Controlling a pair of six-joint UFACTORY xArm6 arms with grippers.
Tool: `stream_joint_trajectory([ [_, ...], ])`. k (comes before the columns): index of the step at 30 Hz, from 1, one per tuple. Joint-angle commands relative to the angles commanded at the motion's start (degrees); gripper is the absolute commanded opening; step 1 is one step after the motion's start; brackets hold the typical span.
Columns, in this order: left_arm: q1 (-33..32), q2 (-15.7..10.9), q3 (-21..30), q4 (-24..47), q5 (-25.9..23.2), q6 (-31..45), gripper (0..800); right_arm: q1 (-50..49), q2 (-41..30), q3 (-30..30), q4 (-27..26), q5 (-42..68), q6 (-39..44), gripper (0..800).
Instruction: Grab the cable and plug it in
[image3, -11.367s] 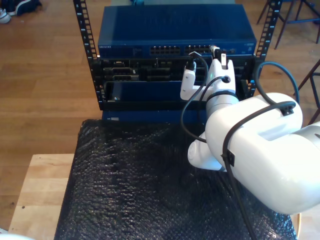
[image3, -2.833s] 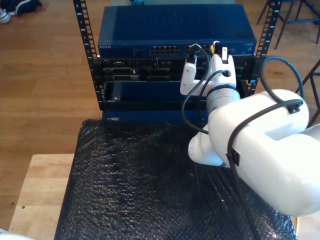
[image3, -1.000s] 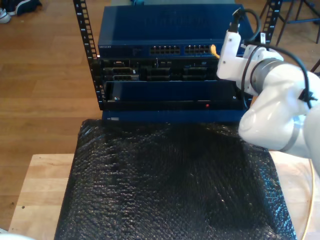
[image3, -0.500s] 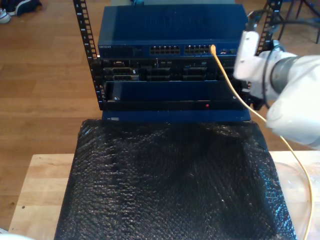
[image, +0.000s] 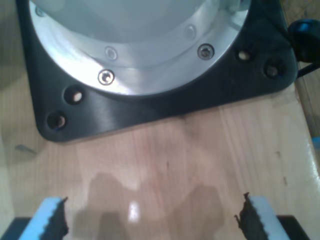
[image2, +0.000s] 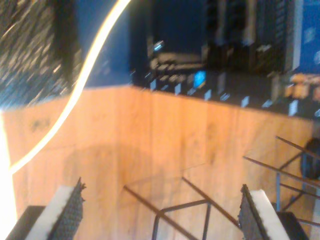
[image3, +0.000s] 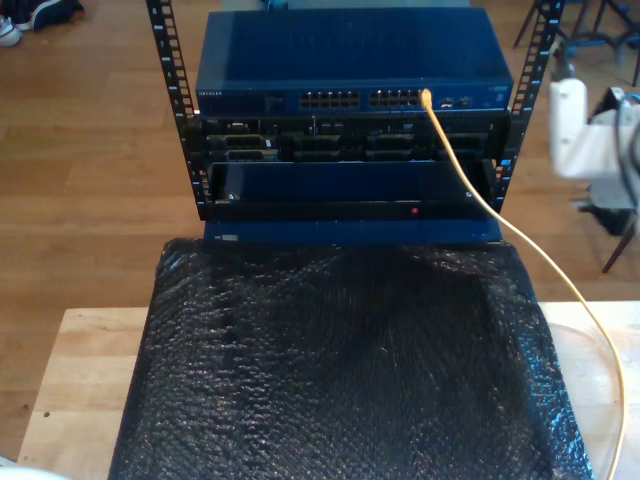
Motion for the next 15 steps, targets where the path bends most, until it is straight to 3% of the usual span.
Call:
stream_joint_trajectory([
  [15,0.0,0.0,0.0,0.0,0.0,0.0,800,-23.3,-7.6,0.6,-0.2,23.6,-21.1,798],
])
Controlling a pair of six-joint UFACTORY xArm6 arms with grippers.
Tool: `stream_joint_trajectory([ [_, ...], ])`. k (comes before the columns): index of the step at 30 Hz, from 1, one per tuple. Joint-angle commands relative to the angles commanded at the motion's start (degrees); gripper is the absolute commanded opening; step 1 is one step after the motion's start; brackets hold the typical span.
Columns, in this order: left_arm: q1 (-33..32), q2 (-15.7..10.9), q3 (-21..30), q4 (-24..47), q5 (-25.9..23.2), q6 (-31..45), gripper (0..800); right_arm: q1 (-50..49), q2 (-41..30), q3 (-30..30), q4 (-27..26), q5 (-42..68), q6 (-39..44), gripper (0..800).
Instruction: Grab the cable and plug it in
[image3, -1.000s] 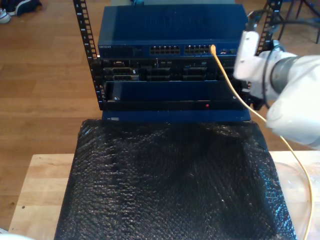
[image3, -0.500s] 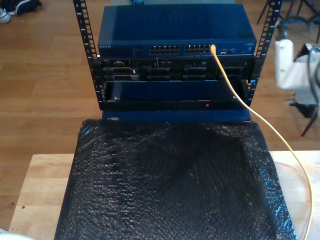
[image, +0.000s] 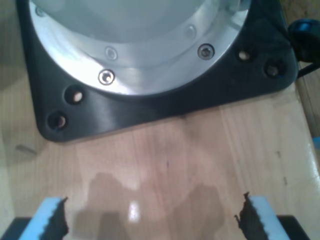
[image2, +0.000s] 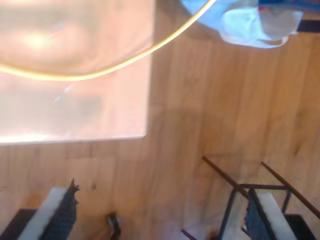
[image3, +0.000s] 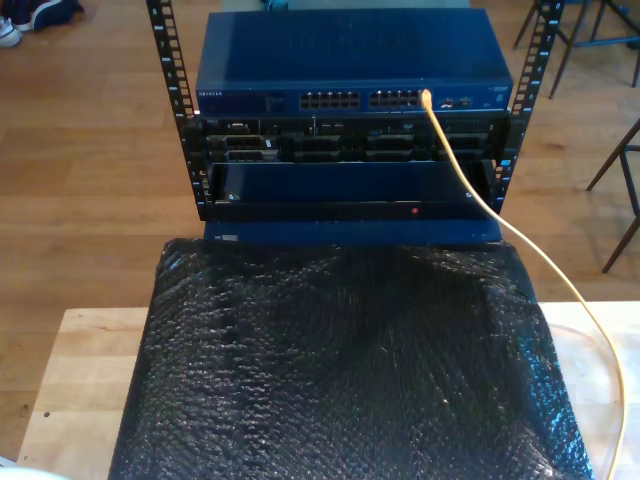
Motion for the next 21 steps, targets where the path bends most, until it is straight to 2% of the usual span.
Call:
stream_joint_trajectory([
  [8,0.0,0.0,0.0,0.0,0.0,0.0,800,-16.3,-8.8,6.5,-0.3,7.4,-14.4,798],
  [15,0.0,0.0,0.0,-0.1,0.0,0.0,800,-28.1,-13.6,9.5,-1.4,16.4,-24.6,798],
  [21,0.0,0.0,0.0,-0.1,0.0,0.0,800,-37.2,-16.4,11.6,-5.2,21.6,-31.2,799],
])
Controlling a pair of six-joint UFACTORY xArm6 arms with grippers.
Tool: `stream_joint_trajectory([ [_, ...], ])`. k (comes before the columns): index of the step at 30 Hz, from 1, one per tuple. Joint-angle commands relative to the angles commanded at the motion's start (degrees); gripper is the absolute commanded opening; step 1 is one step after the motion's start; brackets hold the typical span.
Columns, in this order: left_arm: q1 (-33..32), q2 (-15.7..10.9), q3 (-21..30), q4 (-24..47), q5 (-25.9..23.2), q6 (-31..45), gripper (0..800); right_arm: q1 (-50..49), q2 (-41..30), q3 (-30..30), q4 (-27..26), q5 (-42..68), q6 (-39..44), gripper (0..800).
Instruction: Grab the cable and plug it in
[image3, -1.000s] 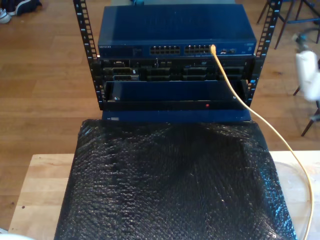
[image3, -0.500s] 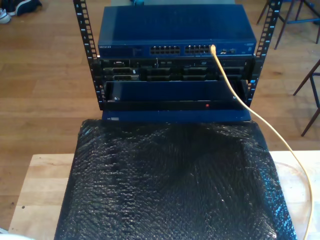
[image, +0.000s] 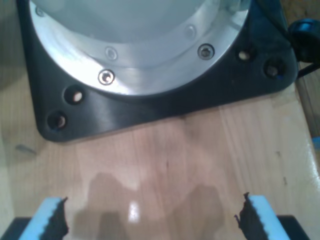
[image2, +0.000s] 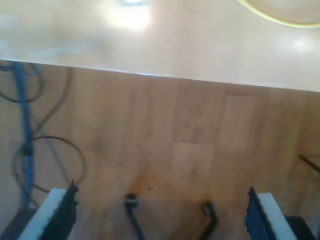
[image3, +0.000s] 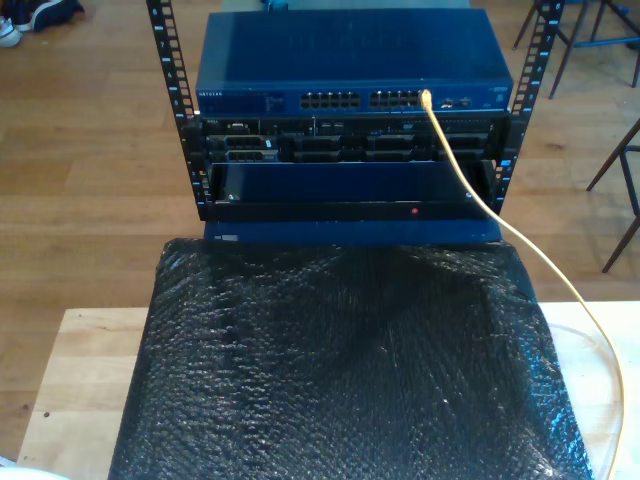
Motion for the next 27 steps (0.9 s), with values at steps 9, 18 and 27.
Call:
stream_joint_trajectory([
  [9,0.0,0.0,0.0,0.0,0.0,0.0,800,-5.9,0.0,2.5,-6.2,2.2,-1.3,799],
  [18,0.0,0.0,0.0,0.0,0.0,0.0,800,-8.1,-0.2,6.8,-13.3,2.2,-3.1,799],
  [27,0.0,0.0,0.0,0.1,0.0,0.0,800,-12.6,-0.4,13.3,-13.4,1.5,-8.7,799],
])
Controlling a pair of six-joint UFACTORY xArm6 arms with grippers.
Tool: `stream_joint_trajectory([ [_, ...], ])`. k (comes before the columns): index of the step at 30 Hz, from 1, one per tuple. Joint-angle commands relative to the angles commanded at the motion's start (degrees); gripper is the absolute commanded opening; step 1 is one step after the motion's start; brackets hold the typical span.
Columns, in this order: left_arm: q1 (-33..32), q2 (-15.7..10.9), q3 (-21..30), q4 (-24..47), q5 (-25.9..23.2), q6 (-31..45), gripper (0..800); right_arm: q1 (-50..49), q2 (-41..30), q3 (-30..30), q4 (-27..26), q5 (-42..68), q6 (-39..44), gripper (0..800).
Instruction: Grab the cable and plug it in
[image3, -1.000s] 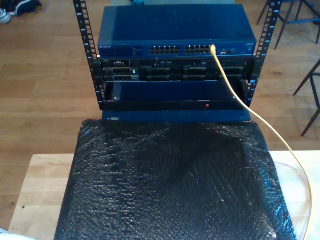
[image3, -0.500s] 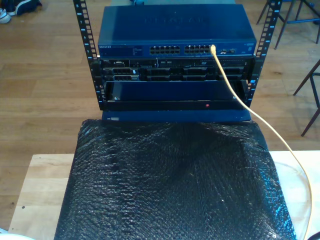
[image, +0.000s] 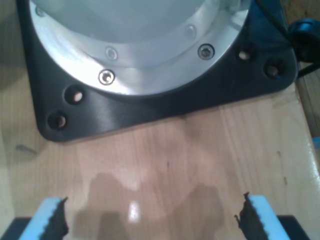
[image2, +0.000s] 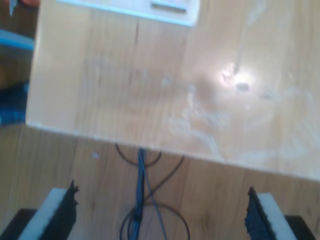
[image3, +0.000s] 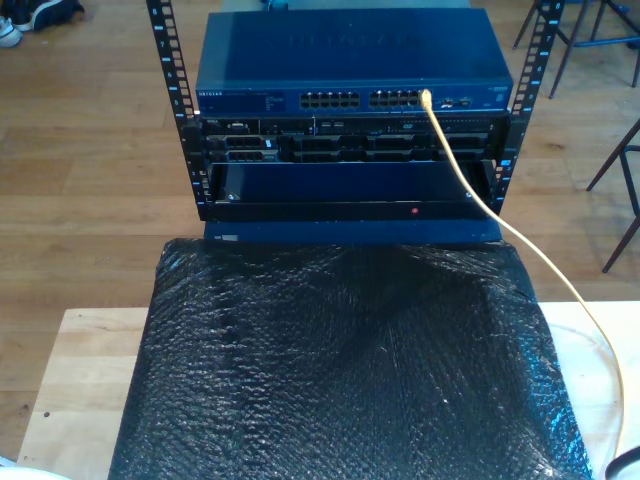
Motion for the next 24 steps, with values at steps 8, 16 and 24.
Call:
stream_joint_trajectory([
  [8,0.0,0.0,0.0,-0.1,0.0,0.0,800,-0.5,0.5,3.8,-1.1,-2.7,-1.9,799],
  [16,0.0,0.0,0.0,-0.1,0.0,0.0,800,-0.4,0.5,10.5,-1.5,-13.9,-1.9,799],
  [24,0.0,0.0,0.0,-0.1,0.0,0.0,800,-0.4,2.5,11.6,-3.9,-16.3,-2.5,799],
])
